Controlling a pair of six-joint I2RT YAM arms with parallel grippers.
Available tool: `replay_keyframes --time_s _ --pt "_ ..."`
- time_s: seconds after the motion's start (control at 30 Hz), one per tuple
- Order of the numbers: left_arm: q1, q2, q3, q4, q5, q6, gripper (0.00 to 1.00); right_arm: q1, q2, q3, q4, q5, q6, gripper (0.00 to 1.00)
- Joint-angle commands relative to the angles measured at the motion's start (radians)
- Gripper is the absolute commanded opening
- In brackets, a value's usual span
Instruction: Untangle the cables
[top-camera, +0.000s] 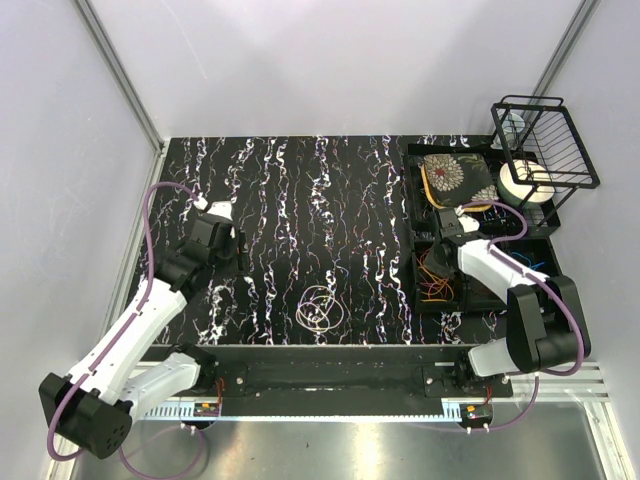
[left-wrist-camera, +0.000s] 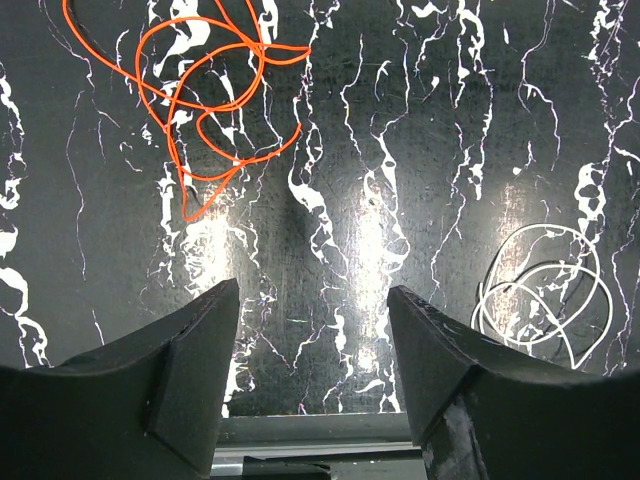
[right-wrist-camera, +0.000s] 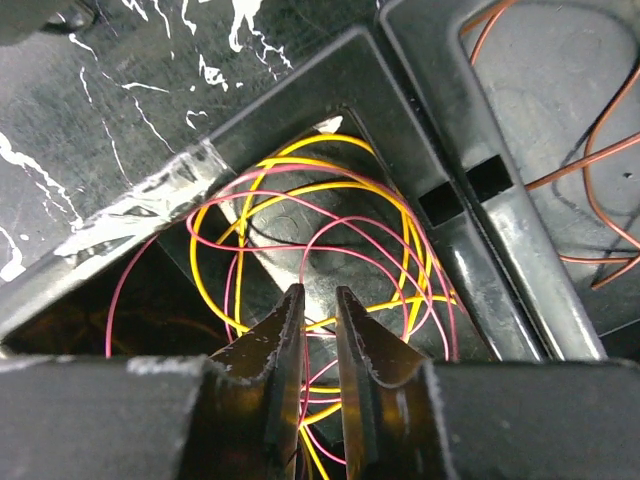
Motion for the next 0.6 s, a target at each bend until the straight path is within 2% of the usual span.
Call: replay_keyframes --time_s 0.0,0.07,0.23,0.4,0.57 --pt "-0.005 0.003 0.007 0.029 -0.025 -0.006 0.64 -0.005 -0.065 -0.005 0.021 -0.011 -0.005 0.24" --pt "-0.005 0.001 0.007 0.029 -0.022 -0.006 0.64 -0.005 -0.107 0.012 0.001 -0.009 -0.013 0.24" --pt "-0.005 -0.004 0.007 0.03 -0.021 -0.007 0.64 -0.005 -0.174 0.108 -0.094 -0.047 -0.058 0.35" --pt "-0.007 -0.016 0.007 0.029 -0.021 -0.009 0.64 -0.005 -0.257 0.196 -0.157 -0.096 -0.078 0.42" --pt "-0.046 -0.031 0.014 0.015 -0.063 -0.023 0.65 -0.005 -0.305 0.257 -0.191 -0.22 -0.094 0.47"
